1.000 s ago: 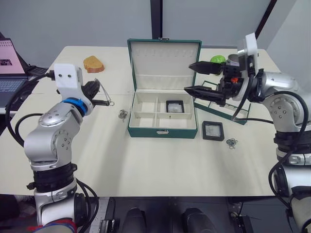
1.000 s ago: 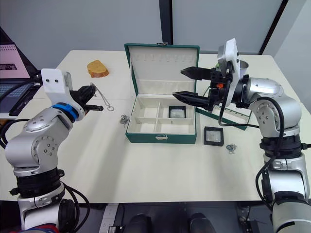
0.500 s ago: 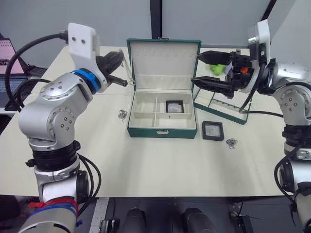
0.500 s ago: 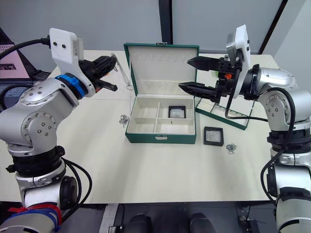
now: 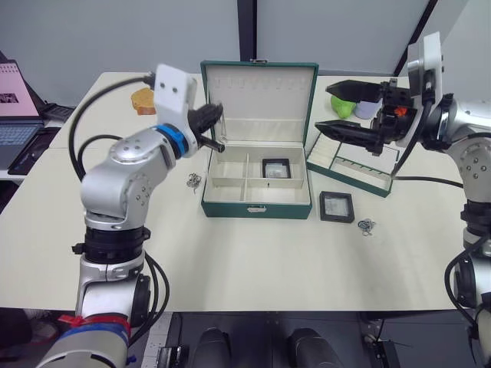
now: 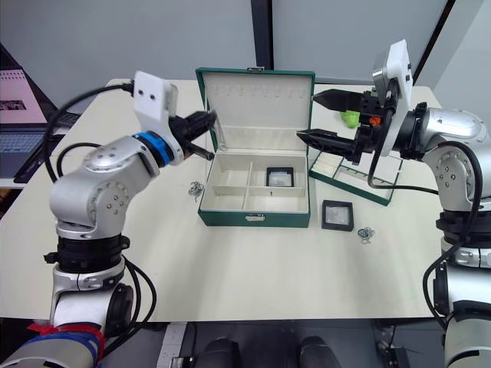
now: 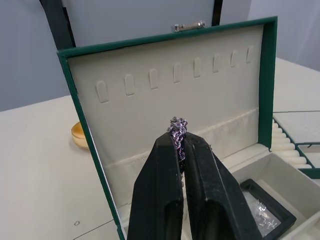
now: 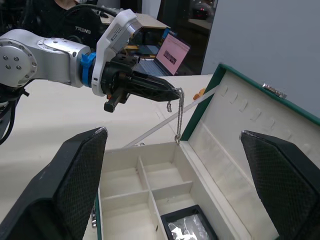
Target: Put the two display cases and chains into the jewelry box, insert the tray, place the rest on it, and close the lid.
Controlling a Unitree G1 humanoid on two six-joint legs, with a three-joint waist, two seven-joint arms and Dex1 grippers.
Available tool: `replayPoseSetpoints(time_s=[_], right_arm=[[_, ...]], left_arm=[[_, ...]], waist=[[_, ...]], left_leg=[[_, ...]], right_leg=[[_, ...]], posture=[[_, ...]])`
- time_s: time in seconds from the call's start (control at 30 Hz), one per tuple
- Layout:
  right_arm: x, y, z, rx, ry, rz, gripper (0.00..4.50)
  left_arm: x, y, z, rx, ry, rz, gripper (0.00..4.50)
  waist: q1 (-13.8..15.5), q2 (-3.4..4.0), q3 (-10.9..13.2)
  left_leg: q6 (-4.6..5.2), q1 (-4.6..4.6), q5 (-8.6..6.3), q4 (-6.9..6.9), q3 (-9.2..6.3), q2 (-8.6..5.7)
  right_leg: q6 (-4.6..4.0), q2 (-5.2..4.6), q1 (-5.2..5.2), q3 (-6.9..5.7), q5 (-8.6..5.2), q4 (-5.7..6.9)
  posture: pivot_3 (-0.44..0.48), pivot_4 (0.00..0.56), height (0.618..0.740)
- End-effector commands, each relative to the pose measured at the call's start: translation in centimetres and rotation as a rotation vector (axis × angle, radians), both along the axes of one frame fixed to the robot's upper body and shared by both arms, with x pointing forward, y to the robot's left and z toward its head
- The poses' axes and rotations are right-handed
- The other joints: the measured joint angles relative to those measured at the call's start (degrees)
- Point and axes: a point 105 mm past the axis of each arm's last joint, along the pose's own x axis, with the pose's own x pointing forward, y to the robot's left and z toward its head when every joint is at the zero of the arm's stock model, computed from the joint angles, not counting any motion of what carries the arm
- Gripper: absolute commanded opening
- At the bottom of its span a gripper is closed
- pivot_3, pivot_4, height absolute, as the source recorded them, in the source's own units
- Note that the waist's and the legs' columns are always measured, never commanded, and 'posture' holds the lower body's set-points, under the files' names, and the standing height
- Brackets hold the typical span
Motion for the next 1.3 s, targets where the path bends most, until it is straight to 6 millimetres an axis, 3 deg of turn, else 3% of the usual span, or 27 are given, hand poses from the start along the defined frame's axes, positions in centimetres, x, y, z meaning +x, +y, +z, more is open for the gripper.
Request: replayPoseSetpoints(time_s=[0.03,0.47,0.97,1.0,1.07,1.3], right_arm=[[-0.9,-0.3,1.4,0.004,-0.063,-0.006,4.5],[-1.0,-0.1,1.3,0.002,-0.054,-0.002,4.5],[-0.9,-0.1,1.1,0.006,-0.046,-0.003,4.5],[-1.0,-0.1,1.1,0.006,-0.045,-0.003,4.5],[-1.0,-0.1,1.1,0.007,-0.044,-0.003,4.5],[-1.0,-0.2,0.9,0.008,-0.04,-0.002,4.5]], left_arm=[[0.1,-0.3,-1.2,0.015,0.003,-0.013,0.01],[0.4,-1.2,-4.2,0.012,0.054,-0.036,0.01],[0.9,-1.2,-4.8,0.005,0.065,-0.022,0.01],[0.8,-1.3,-4.7,-0.003,0.065,-0.034,0.53],[0.6,-1.4,-4.5,-0.012,0.063,-0.053,0.94],[-0.2,-1.8,-3.6,-0.02,0.043,-0.118,3.04]], waist=[[-0.01,-0.01,0.01],[0.09,-0.02,0.01],[0.09,-0.02,0.01],[0.1,-0.02,0.01],[0.09,-0.02,0.01],[0.09,-0.02,0.01]], left_leg=[[0.0,-0.01,0.0,0.0,0.0,0.0],[0.0,-0.1,0.0,0.01,0.01,-0.01],[0.0,-0.1,0.0,0.0,0.01,-0.01],[0.0,-0.1,0.0,0.0,0.01,-0.01],[0.0,-0.1,0.0,0.0,0.01,-0.01],[0.0,-0.1,0.0,0.0,0.01,-0.01]], right_leg=[[0.0,0.0,-0.03,0.0,0.0,0.01],[0.0,0.0,-0.13,0.0,0.0,0.03],[0.0,0.0,-0.13,0.0,0.0,0.03],[0.0,0.0,-0.13,0.0,0.0,0.03],[0.0,0.0,-0.13,-0.01,0.0,0.03],[0.0,0.0,-0.12,-0.01,0.0,0.04]], posture=[[0.0,0.15,0.74],[0.0,0.15,0.74],[0.0,0.15,0.74],[0.0,0.15,0.74],[0.0,0.15,0.74],[0.0,0.15,0.74]])
